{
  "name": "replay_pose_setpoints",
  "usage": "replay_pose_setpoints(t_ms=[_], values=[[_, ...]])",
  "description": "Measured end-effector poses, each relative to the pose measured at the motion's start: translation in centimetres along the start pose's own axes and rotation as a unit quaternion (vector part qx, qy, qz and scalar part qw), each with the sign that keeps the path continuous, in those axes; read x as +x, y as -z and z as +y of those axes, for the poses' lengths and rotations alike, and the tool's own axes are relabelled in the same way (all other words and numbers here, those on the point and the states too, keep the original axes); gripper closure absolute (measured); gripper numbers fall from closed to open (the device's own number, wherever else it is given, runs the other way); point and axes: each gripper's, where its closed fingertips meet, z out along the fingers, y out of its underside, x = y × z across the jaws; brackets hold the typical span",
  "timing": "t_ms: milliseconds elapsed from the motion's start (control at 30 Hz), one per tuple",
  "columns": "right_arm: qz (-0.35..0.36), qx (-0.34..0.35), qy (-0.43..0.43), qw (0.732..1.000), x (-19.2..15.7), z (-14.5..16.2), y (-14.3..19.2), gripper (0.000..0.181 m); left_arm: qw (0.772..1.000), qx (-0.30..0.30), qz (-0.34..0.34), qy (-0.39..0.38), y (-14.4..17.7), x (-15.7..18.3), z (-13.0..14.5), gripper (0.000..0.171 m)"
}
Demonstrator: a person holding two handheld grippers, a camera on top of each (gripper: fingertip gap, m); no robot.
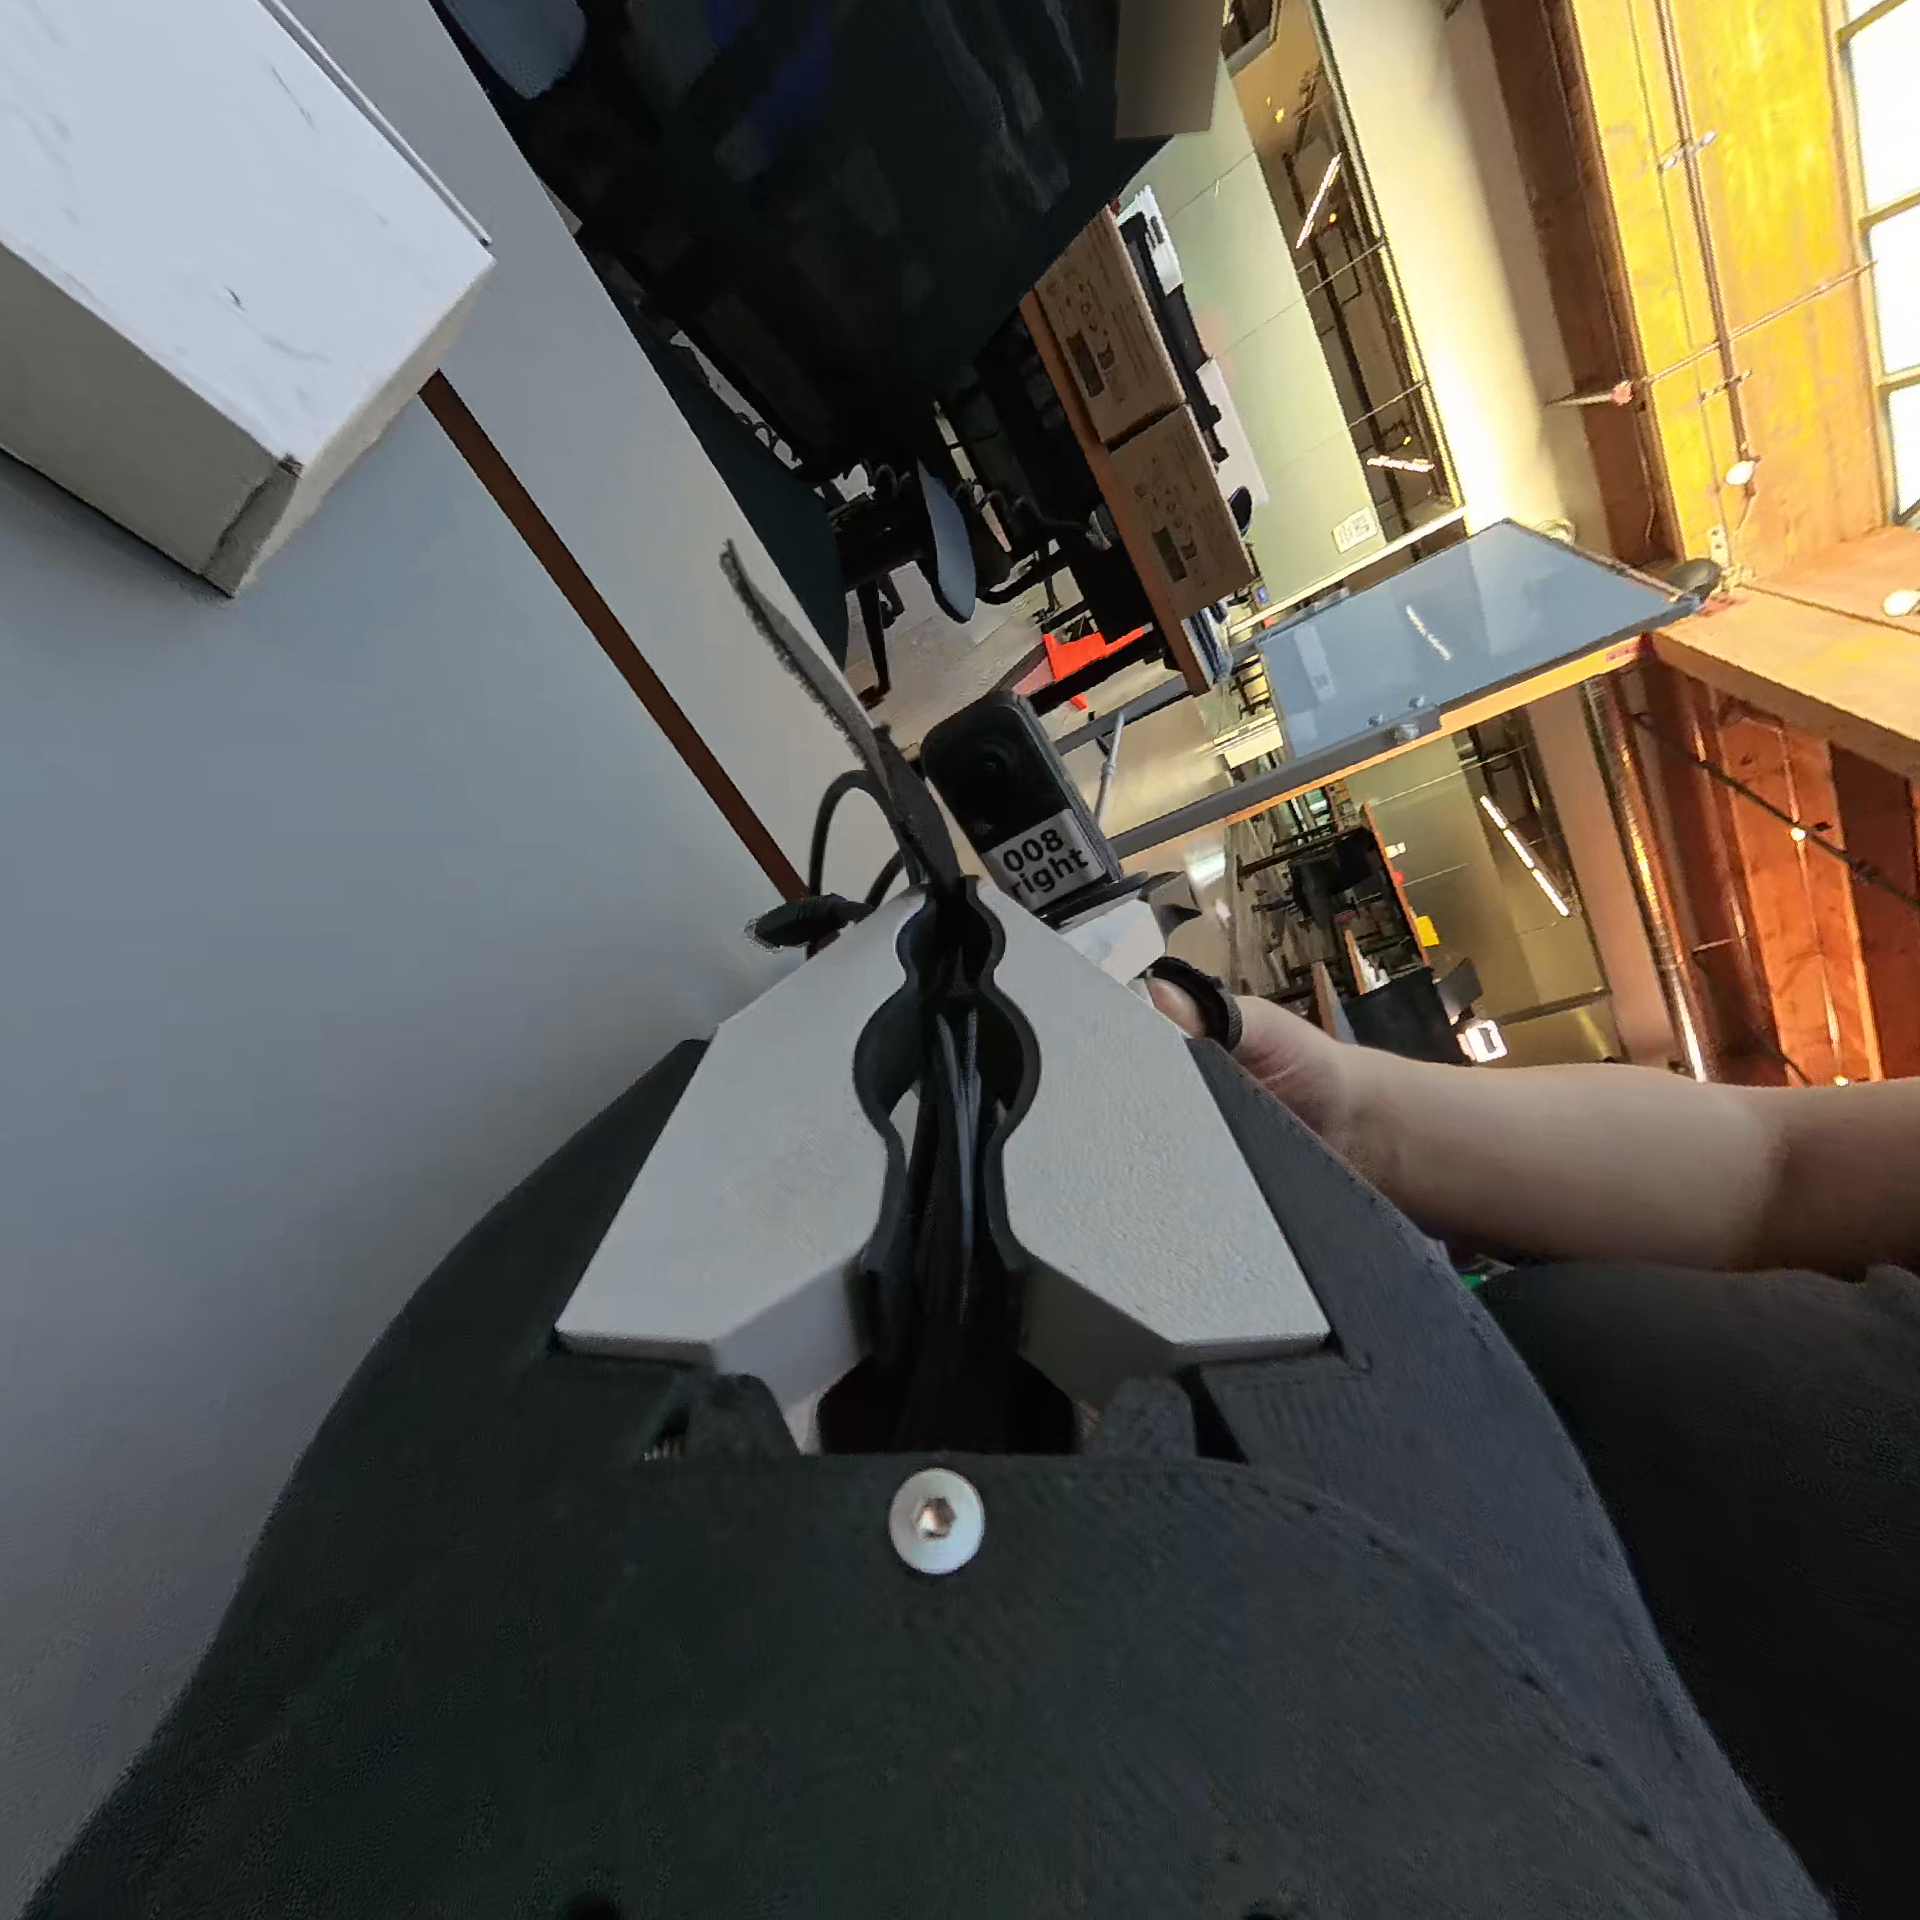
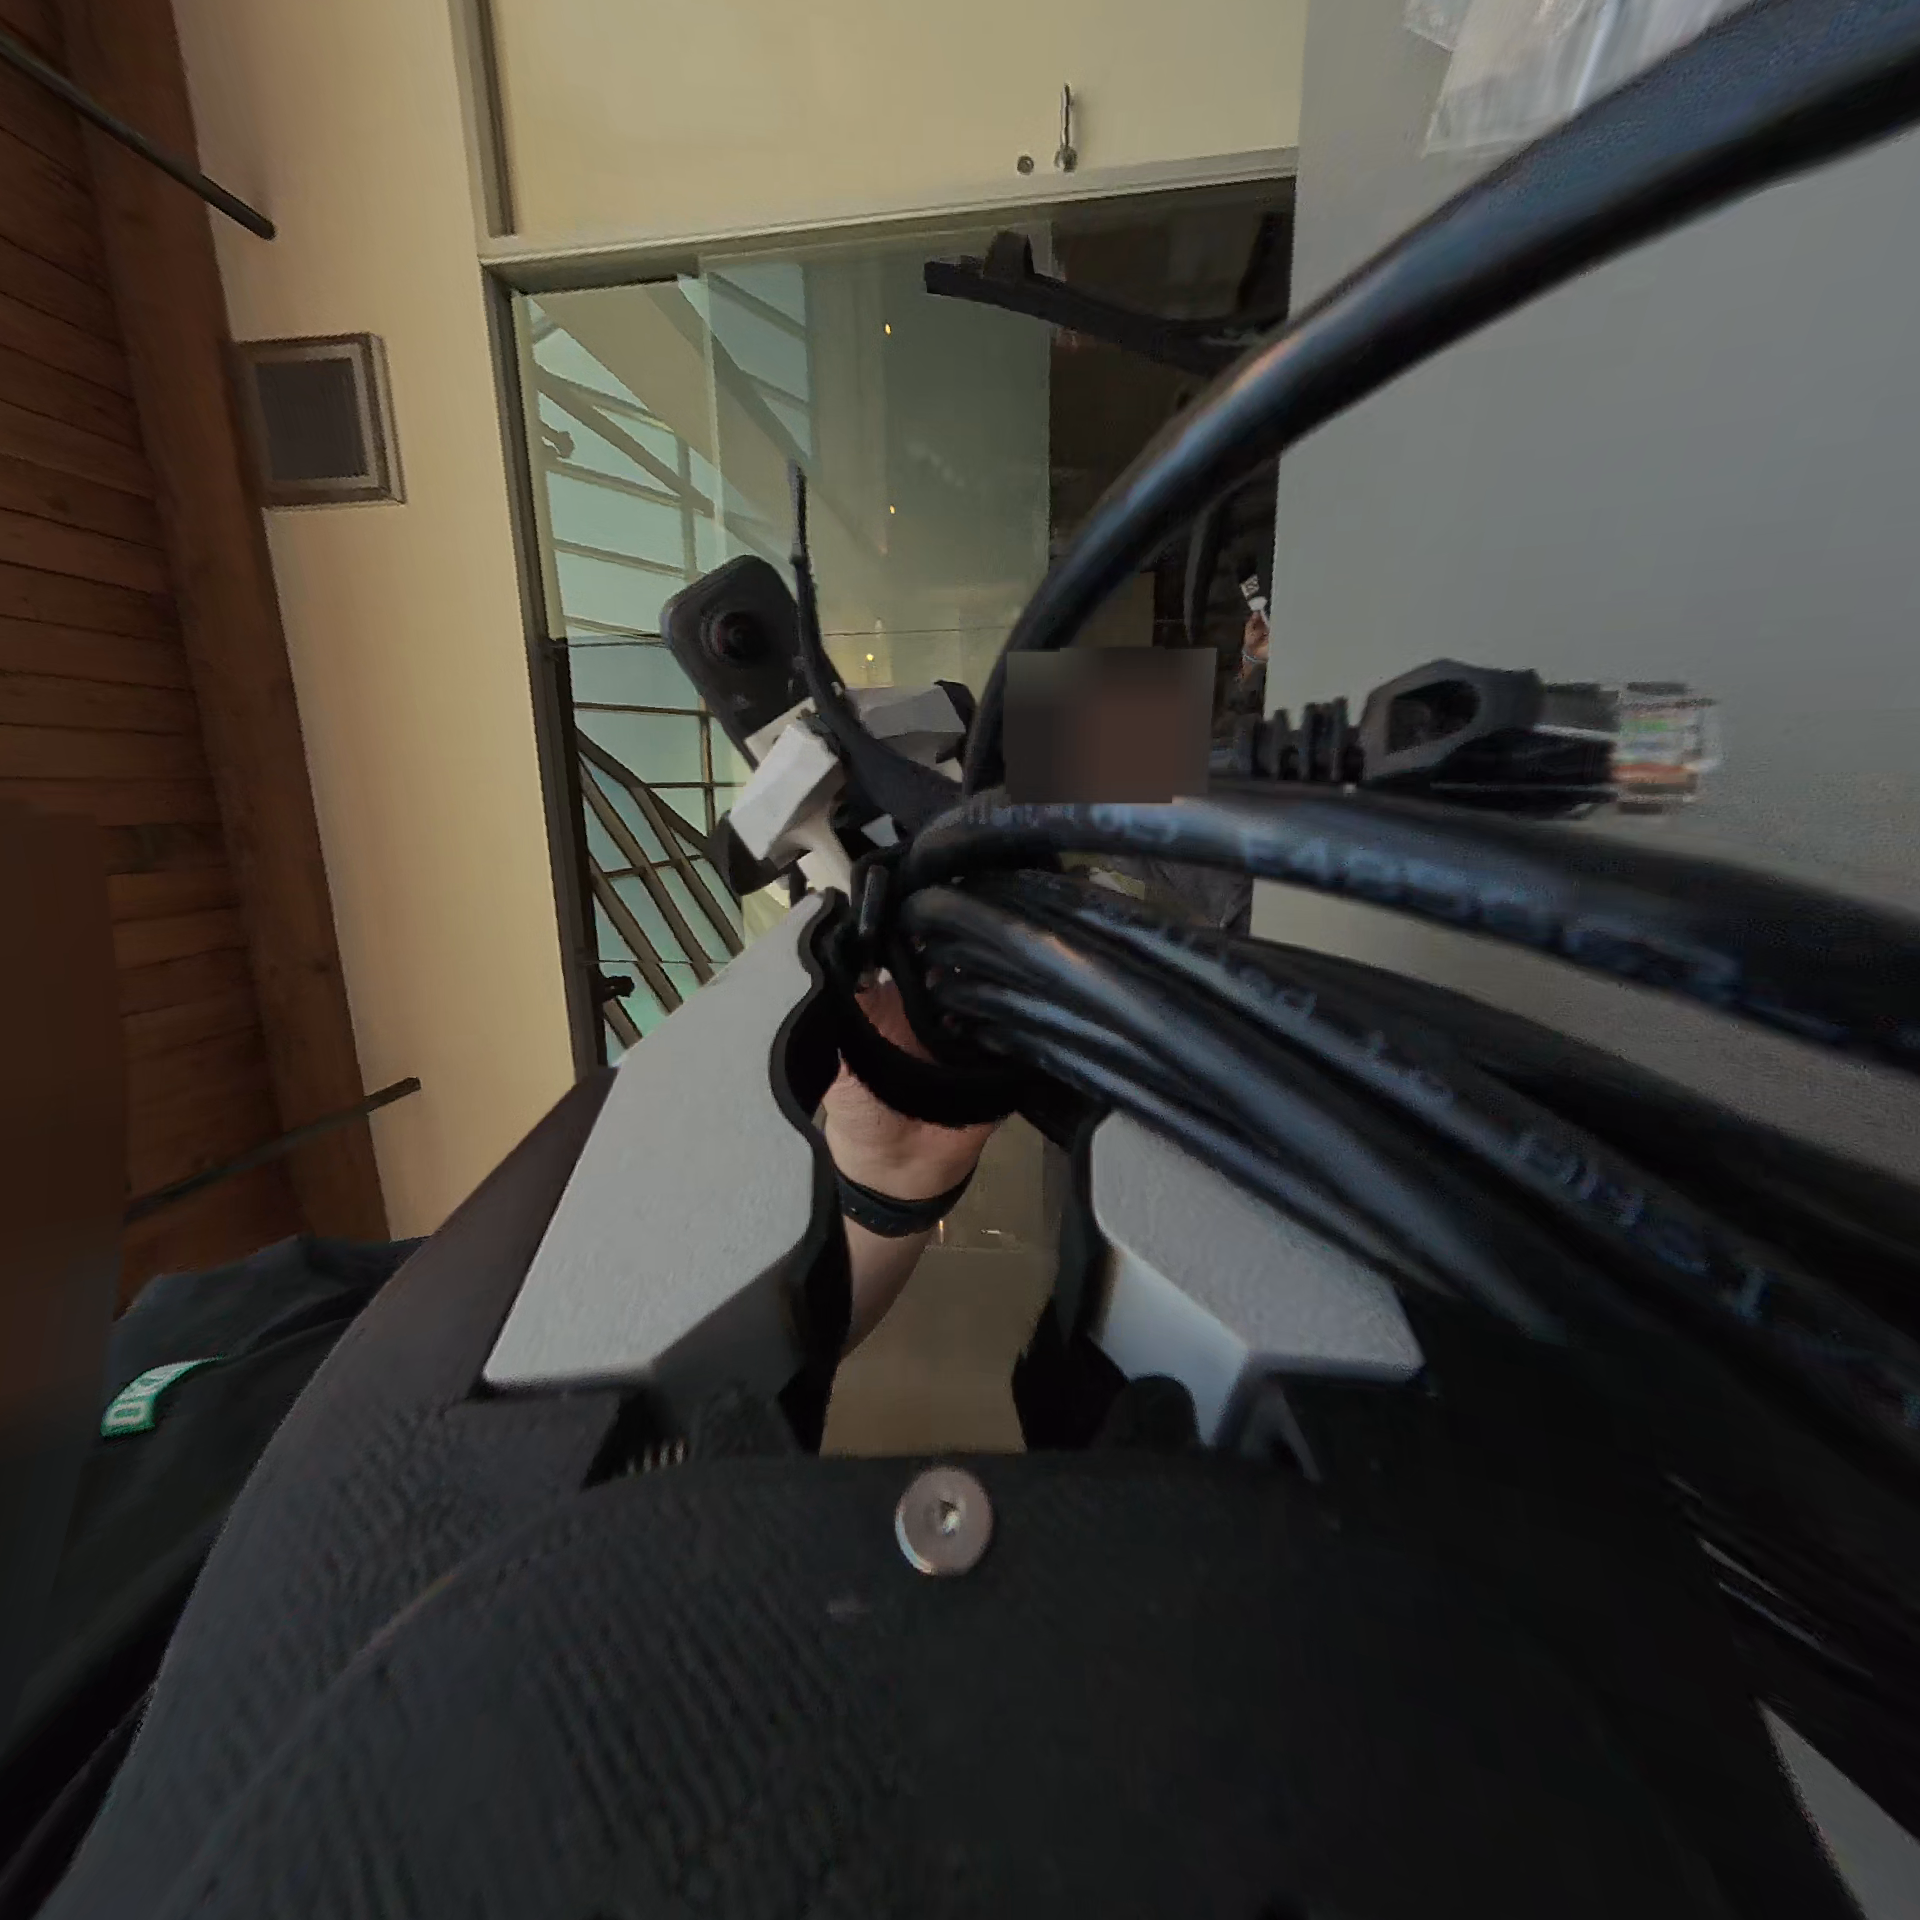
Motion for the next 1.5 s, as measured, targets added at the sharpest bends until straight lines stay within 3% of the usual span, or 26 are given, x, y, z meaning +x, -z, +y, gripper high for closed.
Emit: replay_pose_setpoints(t_ms=[200, 400, 533, 633, 700, 767, 900, 933, 967, 1033, 1067, 1167, 1200, 1233, 1367, 1500], values=[[0.014, -0.018, -0.022, 0.999, 1.7, -0.7, -1.3, 0.132, 0.998, -0.023, -0.038, -0.032, 1.1, -2.6, -0.7, 0.171], [0.059, -0.081, -0.013, 0.995, 3.6, 0.2, -0.3, 0.121, 0.997, -0.033, -0.071, -0.021, 2.1, -6.0, -0.8, 0.171], [0.121, -0.139, 0.051, 0.982, 4.4, 0.4, 1.8, 0.122, 0.996, -0.039, -0.080, -0.011, 2.5, -8.0, -0.8, 0.171], [0.176, -0.174, 0.163, 0.955, 4.8, -0.8, 3.0, 0.125, 0.995, -0.040, -0.090, -0.011, 2.9, -9.1, -1.5, 0.171], [0.197, -0.189, 0.259, 0.926, 4.5, -2.2, 2.8, 0.131, 0.994, -0.045, -0.095, -0.017, 3.0, -9.6, -2.0, 0.171], [0.212, -0.222, 0.362, 0.880, 4.5, -3.3, 1.8, 0.136, 0.993, -0.054, -0.102, -0.024, 3.1, -10.0, -2.3, 0.171], [0.248, -0.317, 0.574, 0.713, 6.4, -5.1, -0.2, 0.135, 0.989, -0.080, -0.117, -0.042, 2.9, -10.3, -2.2, 0.171], [0.247, -0.331, 0.604, 0.681, 6.7, -5.4, -0.7, 0.131, 0.988, -0.088, -0.120, -0.049, 2.8, -10.3, -2.0, 0.171], [0.240, -0.339, 0.615, 0.670, 6.8, -5.4, -1.2, 0.133, 0.986, -0.095, -0.124, -0.058, 2.7, -10.1, -1.8, 0.171], [0.223, -0.349, 0.587, 0.696, 6.7, -5.2, -2.0, 0.134, 0.981, -0.107, -0.137, -0.086, 2.4, -9.8, -1.3, 0.171], [0.205, -0.343, 0.557, 0.728, 6.0, -5.0, -2.3, 0.139, 0.977, -0.113, -0.149, -0.106, 2.4, -9.7, -1.0, 0.171], [0.109, -0.278, 0.402, 0.865, 1.7, -5.9, -3.7, 0.142, 0.956, -0.135, -0.190, -0.180, 2.2, -9.5, 0.2, 0.171], [0.078, -0.263, 0.365, 0.890, 0.3, -6.5, -4.1, 0.142, 0.948, -0.142, -0.200, -0.201, 2.1, -9.4, 0.6, 0.171], [0.066, -0.262, 0.352, 0.896, -0.4, -7.1, -4.2, 0.142, 0.943, -0.150, -0.205, -0.217, 1.9, -9.3, 1.0, 0.171], [0.083, -0.385, 0.374, 0.839, 0.1, -6.6, -4.2, 0.141, 0.923, -0.183, -0.210, -0.265, 1.2, -8.7, 2.4, 0.171], [0.119, -0.490, 0.495, 0.708, 0.9, -6.7, -4.0, 0.135, 0.910, -0.202, -0.214, -0.292, 1.2, -8.5, 2.8, 0.171]])
